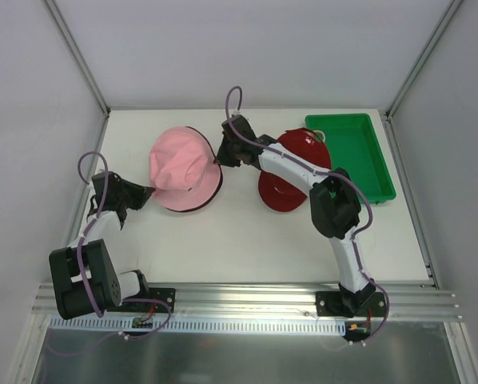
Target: Stack the hats
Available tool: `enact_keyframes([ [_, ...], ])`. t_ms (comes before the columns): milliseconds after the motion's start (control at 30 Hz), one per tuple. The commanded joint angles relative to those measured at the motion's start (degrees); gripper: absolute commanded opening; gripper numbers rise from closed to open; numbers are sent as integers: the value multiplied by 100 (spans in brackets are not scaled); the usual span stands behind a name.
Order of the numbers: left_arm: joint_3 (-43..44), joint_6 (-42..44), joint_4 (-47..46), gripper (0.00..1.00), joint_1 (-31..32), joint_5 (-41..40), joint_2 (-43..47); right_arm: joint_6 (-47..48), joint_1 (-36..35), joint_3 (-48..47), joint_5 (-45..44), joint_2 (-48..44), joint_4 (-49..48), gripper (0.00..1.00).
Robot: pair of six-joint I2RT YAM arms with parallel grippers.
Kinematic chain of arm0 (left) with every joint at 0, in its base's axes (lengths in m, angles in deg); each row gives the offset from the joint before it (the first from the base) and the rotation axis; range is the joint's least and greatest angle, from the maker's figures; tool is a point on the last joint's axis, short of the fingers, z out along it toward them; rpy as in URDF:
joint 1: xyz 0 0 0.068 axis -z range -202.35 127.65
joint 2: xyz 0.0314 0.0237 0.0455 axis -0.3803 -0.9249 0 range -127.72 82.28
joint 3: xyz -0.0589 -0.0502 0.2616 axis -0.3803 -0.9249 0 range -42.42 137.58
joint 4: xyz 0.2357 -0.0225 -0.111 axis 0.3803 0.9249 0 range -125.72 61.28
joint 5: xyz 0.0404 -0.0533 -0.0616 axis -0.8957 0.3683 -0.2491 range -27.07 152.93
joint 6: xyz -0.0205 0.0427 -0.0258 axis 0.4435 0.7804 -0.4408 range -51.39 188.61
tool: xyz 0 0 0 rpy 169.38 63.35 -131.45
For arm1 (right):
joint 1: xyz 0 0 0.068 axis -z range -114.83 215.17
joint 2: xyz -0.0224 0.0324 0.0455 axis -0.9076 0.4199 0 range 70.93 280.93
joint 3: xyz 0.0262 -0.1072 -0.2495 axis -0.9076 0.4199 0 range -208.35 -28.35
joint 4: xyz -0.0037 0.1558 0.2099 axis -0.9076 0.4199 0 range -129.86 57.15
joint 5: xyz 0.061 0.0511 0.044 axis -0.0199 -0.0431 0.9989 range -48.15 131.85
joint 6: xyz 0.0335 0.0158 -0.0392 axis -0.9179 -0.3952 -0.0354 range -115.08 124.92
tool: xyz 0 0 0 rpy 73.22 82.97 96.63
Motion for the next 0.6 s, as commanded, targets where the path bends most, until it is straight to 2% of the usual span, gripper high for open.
enact_keyframes([
  [0,-332,188,916,0,32,-853,-122,758,152,-230,-297,558,1518,0],
  [333,-69,337,1197,2,50,-888,80,1224,161,-248,-270,893,1615,0],
  [567,-166,364,1206,17,50,-923,-78,1462,179,-371,-191,902,1624,0],
])
